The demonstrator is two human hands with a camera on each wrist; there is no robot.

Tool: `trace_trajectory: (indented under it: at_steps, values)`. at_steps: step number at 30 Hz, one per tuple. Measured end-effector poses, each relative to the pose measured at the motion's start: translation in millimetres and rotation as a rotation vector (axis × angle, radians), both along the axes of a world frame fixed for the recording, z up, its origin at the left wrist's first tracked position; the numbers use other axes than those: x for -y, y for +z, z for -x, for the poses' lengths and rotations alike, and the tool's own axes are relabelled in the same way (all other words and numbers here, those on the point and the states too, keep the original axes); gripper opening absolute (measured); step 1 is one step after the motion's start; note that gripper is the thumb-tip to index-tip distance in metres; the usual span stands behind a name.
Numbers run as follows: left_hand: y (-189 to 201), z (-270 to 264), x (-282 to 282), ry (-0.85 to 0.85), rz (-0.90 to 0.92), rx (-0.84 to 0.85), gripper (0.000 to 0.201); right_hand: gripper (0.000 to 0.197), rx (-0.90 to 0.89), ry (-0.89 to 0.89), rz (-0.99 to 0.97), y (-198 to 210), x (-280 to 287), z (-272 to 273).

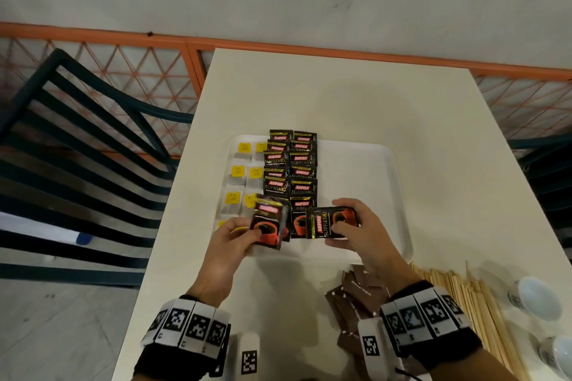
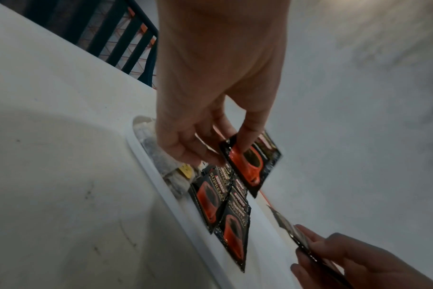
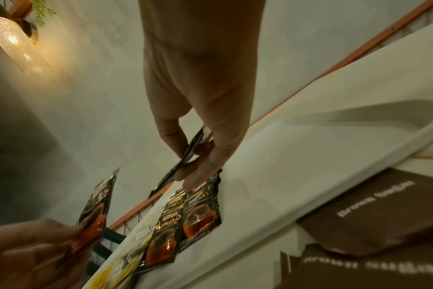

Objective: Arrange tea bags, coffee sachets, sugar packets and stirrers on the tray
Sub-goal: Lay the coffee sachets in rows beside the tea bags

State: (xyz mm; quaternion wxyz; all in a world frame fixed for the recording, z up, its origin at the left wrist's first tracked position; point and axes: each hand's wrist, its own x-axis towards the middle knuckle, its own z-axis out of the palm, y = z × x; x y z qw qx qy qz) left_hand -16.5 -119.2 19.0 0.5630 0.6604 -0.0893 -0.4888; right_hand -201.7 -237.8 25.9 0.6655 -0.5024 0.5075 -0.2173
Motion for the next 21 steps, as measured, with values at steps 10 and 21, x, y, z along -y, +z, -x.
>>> trace_trajectory:
  at_steps: [10, 21]
  values:
    - [-13, 3, 2, -0.225, -0.151, 0.489, 0.018, 0.019, -0.153, -0.142, -0.009, -15, -8, -5]
    - [-17, 12, 13, -0.411, -0.247, 0.754, 0.027, 0.034, -0.440, 0.106, 0.245, -38, -22, -30]
